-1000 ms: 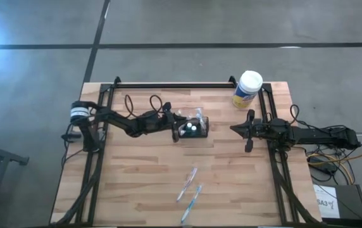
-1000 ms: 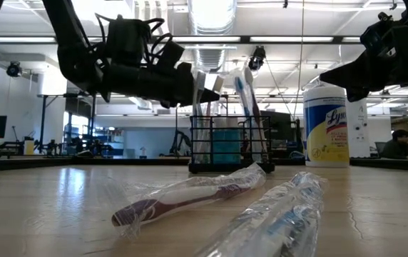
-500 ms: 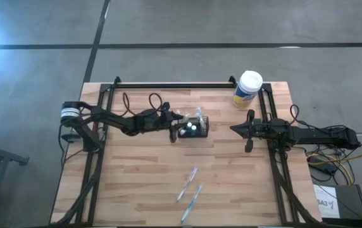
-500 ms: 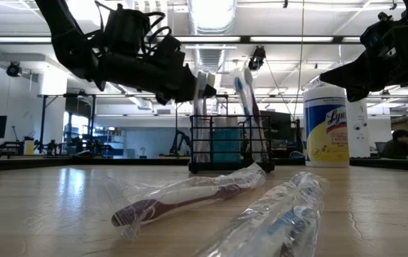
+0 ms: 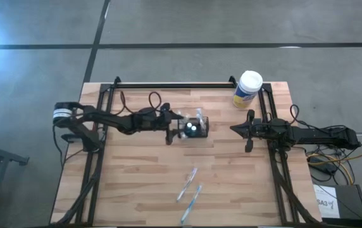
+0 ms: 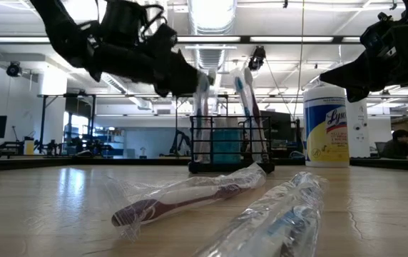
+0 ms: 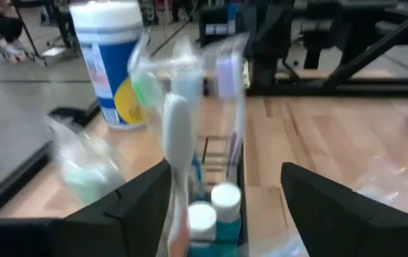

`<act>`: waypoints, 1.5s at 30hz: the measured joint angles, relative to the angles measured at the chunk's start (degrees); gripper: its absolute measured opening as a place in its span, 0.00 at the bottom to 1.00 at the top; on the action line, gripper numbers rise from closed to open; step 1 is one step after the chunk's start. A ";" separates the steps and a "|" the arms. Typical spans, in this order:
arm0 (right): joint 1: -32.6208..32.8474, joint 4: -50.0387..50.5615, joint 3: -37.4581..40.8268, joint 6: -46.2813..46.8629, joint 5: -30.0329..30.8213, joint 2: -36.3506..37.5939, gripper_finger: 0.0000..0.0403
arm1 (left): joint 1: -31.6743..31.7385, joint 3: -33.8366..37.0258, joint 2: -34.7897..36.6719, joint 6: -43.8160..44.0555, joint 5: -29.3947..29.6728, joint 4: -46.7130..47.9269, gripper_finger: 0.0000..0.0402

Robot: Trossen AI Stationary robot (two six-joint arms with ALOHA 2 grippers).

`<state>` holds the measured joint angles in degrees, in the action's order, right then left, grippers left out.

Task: Pick & Place toothbrushing station
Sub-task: Put the orange toothbrush into the black wire organizer, then put the violet toothbrush into the black wire organizer

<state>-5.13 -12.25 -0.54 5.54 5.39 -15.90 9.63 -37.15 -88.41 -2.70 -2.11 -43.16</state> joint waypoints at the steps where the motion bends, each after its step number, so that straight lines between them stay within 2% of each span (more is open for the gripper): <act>1: 0.02 0.00 0.00 -0.06 -0.02 0.00 0.02 | 0.00 0.00 1.11 -0.02 0.00 0.91 0.67; 13: 0.02 0.00 0.00 0.02 -0.02 -0.02 0.02 | 0.00 -0.02 18.08 -0.37 1.15 17.54 0.66; 17: 0.00 0.00 0.00 0.07 -0.04 -0.07 0.02 | -1.48 -0.02 23.97 -0.33 -0.83 23.19 0.62; 21: 0.00 0.03 0.00 0.03 -0.75 -0.10 0.02 | -4.06 0.00 29.53 2.78 -1.44 27.68 0.47; 24: 0.00 0.02 -0.01 0.04 -1.00 -0.26 0.02 | -5.73 0.01 34.21 4.51 -0.80 30.12 0.28; 27: 0.00 0.02 -0.01 0.24 -1.12 -0.38 0.02 | -7.45 1.02 39.38 2.54 -0.23 33.37 0.07; 28: 0.02 0.02 -0.01 0.34 -1.22 -0.39 0.02 | -7.81 1.42 41.10 2.13 0.42 35.04 0.04; 33: 0.02 0.02 0.00 0.98 -1.55 -0.37 0.02 | -8.52 5.43 47.79 5.37 6.35 41.68 0.01; 37: 0.02 0.02 0.00 0.96 -1.55 -0.37 0.02 | -10.00 10.59 51.33 5.61 6.97 39.92 0.01; 41: 0.02 0.00 -0.02 0.96 -1.53 -0.37 0.02 | -10.17 14.60 54.69 10.14 12.11 39.47 0.01; 45: 0.02 0.00 -0.01 0.94 -1.53 -0.37 0.02 | -10.29 19.87 57.64 7.72 11.15 34.08 0.01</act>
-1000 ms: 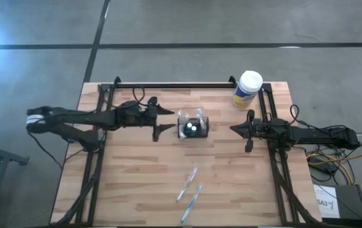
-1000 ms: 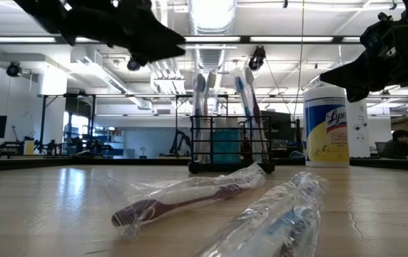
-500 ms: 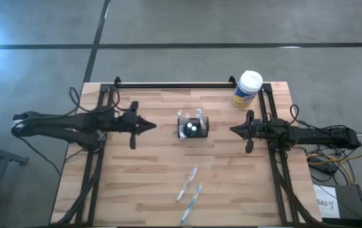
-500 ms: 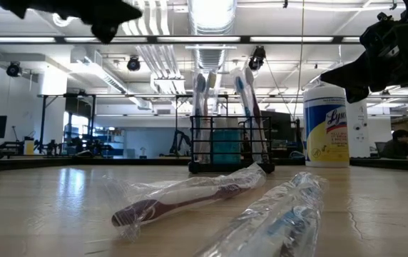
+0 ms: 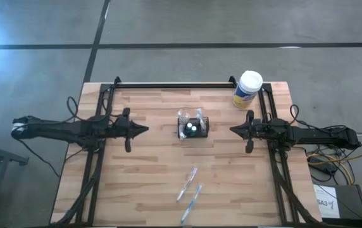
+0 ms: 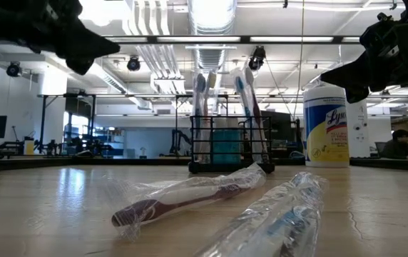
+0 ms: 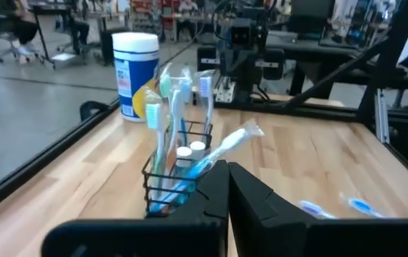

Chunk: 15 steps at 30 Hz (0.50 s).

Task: Pick & Place toothbrushing station
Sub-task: Put the violet toothbrush into the black wire organizer

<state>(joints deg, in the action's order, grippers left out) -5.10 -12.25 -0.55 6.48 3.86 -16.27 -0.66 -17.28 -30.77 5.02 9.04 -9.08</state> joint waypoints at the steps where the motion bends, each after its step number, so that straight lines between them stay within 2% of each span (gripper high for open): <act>1: 0.00 0.00 -0.01 0.00 0.00 0.00 0.02 | 0.05 1.17 0.71 0.05 0.01 -1.11 0.01; 7: 0.00 -0.02 -0.01 0.07 0.00 0.00 0.02 | 0.19 6.58 5.07 1.60 1.53 -2.91 0.01; 15: 0.00 -0.02 -0.01 0.00 0.02 0.00 0.02 | 0.17 9.90 10.15 0.95 1.26 -2.86 0.00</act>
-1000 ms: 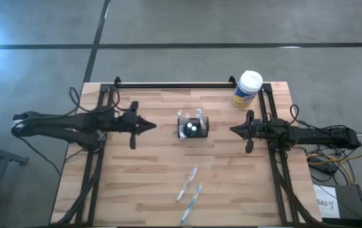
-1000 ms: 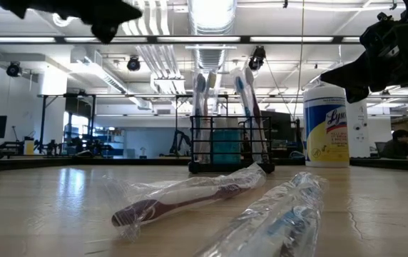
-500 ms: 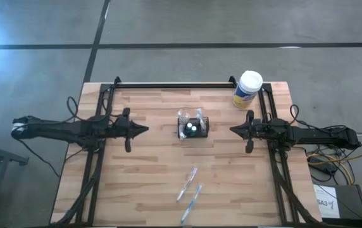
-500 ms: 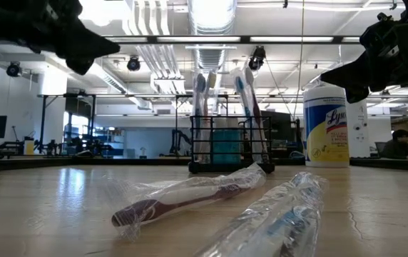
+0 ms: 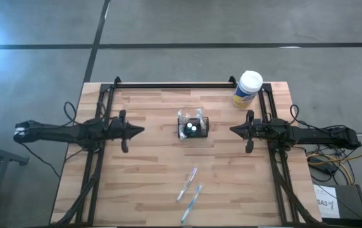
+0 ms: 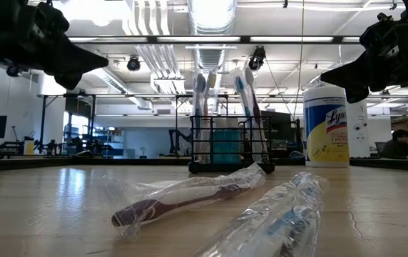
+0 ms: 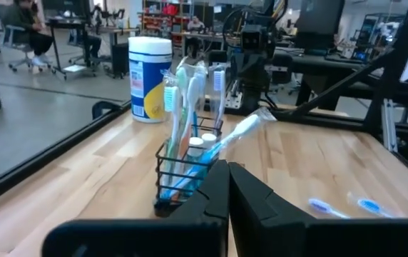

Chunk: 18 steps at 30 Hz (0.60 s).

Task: Pick & Place toothbrushing station
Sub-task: Put the violet toothbrush into the black wire organizer

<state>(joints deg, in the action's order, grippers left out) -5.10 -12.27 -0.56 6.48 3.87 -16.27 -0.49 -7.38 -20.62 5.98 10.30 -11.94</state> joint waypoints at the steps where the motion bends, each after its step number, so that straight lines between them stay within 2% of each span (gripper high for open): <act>1: 0.00 0.00 0.00 0.00 -0.01 0.00 0.02 | -0.02 0.63 0.45 -0.48 -0.39 -0.03 0.00; 12: 0.00 0.00 0.00 -0.04 0.01 0.00 0.02 | -0.09 5.93 5.19 -1.43 -1.37 -1.56 0.00; 18: 0.00 0.00 0.00 -0.17 0.01 0.00 0.02 | -0.11 6.09 5.94 -1.57 -2.29 -4.27 0.01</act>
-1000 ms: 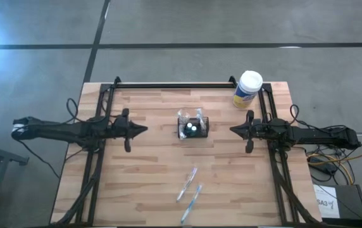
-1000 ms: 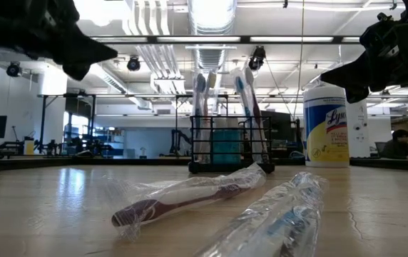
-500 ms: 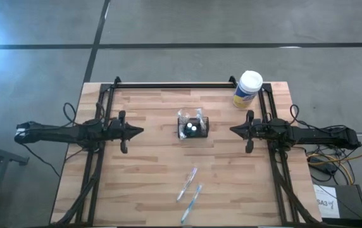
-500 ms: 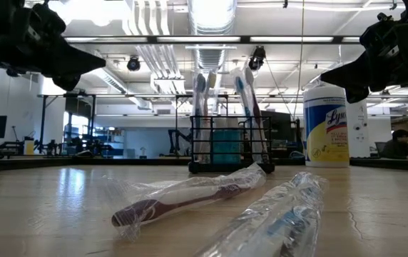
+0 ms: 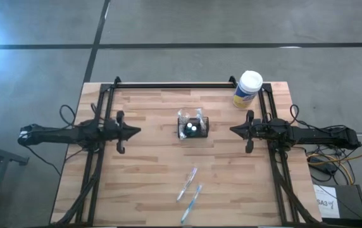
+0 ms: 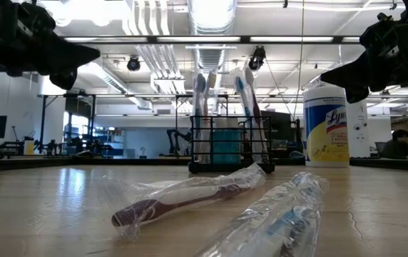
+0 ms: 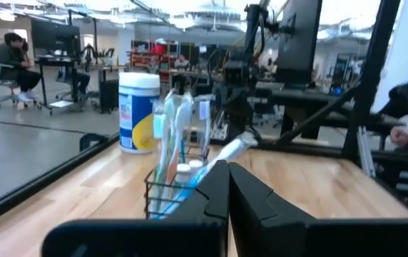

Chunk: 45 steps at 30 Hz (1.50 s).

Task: Pick & Place toothbrushing station
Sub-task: Put the violet toothbrush into the black wire organizer

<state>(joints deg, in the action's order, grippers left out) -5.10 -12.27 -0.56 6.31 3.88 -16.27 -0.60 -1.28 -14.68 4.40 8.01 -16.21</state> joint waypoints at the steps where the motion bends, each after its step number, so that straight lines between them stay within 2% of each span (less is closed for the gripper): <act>1: 0.00 0.02 0.00 0.00 0.00 0.00 0.02 | 0.00 0.01 -0.02 0.18 -0.23 -1.02 0.01; 4: 0.00 0.01 0.00 0.00 0.01 0.00 0.02 | -0.46 -0.55 -0.11 0.17 -1.29 -4.96 0.01; 9: 0.00 0.00 0.00 -0.04 0.02 0.00 0.02 | -3.87 -8.34 -5.50 0.16 0.34 -0.91 0.00; 14: 0.00 0.00 0.01 0.00 0.04 0.00 0.02 | -11.26 -19.29 -19.76 0.97 6.06 3.32 0.00; 18: 0.00 0.02 0.01 0.12 0.04 0.00 0.02 | -16.94 -30.62 -32.35 2.52 10.22 11.59 0.01; 22: 0.00 0.02 0.02 0.70 0.02 0.00 0.02 | -18.90 -40.91 -43.58 6.63 12.63 20.45 0.03; 24: 0.18 0.02 0.02 0.76 -0.07 0.00 0.02 | -19.02 -46.02 -47.57 8.12 13.11 20.13 0.04; 32: 0.28 0.04 0.00 0.61 -0.92 0.01 0.02 | -19.02 -56.29 -62.14 15.07 12.01 22.05 0.04; 40: 0.28 0.02 0.00 0.56 -0.94 0.02 0.02 | -19.49 -65.41 -74.23 20.60 7.45 27.19 0.05; 45: 0.28 0.00 0.00 -0.63 -0.95 0.04 0.02 | -19.87 -70.66 -80.75 22.22 6.25 30.05 0.13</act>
<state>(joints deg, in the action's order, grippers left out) -4.82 -12.27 -0.56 5.67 2.93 -16.23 -20.48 -71.95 -95.42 26.62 14.26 13.84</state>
